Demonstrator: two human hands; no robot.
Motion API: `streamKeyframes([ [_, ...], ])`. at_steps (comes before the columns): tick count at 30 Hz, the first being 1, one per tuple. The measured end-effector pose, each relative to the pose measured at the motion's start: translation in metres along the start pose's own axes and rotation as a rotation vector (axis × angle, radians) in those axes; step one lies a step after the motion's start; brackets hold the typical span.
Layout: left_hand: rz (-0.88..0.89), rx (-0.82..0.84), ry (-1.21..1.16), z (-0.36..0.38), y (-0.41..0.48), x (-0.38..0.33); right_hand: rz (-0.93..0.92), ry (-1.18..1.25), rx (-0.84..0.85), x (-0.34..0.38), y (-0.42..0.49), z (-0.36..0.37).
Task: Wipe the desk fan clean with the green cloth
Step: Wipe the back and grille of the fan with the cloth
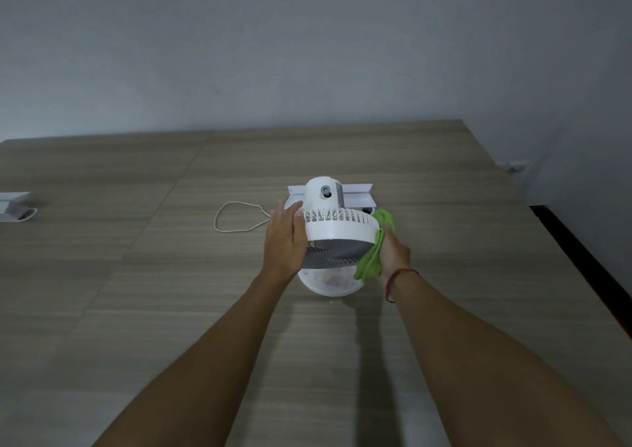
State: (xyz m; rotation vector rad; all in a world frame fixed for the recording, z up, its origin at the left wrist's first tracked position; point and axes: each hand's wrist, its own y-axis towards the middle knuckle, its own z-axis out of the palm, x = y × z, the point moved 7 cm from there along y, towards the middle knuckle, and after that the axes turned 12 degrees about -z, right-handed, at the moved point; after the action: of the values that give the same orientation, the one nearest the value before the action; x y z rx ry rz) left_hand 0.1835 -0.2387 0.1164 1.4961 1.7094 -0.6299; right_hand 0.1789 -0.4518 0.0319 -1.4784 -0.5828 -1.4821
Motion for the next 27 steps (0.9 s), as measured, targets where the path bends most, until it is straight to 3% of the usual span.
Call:
streamKeyframes([
  [6,-0.060,-0.001,0.006,0.000,-0.003,-0.007,-0.340,-0.137,-0.042,0.063,-0.028,0.006],
  [10,-0.088,0.057,0.033,0.003,-0.003,-0.011,-0.617,-0.332,0.250,0.097,-0.054,0.052],
  [12,-0.098,0.068,0.011,0.000,-0.005,-0.012,-0.698,-0.626,0.393,0.104,-0.080,0.072],
  [14,-0.169,-0.036,-0.008,-0.014,-0.011,-0.012,-0.673,-0.801,0.441,0.096,-0.090,0.079],
  [17,-0.217,-0.263,0.069,-0.038,-0.026,-0.018,-0.678,-0.639,0.379,0.096,-0.087,0.069],
  [19,-0.173,-0.256,0.021,-0.037,-0.030,-0.030,-0.630,-0.542,0.198,0.098,-0.076,0.052],
  [21,-0.160,-0.209,-0.017,-0.031,-0.031,-0.042,-0.510,-0.606,0.085,0.094,-0.067,0.038],
  [27,-0.322,-0.099,0.114,-0.021,-0.031,-0.056,-0.199,-0.580,0.081,0.076,-0.055,0.021],
])
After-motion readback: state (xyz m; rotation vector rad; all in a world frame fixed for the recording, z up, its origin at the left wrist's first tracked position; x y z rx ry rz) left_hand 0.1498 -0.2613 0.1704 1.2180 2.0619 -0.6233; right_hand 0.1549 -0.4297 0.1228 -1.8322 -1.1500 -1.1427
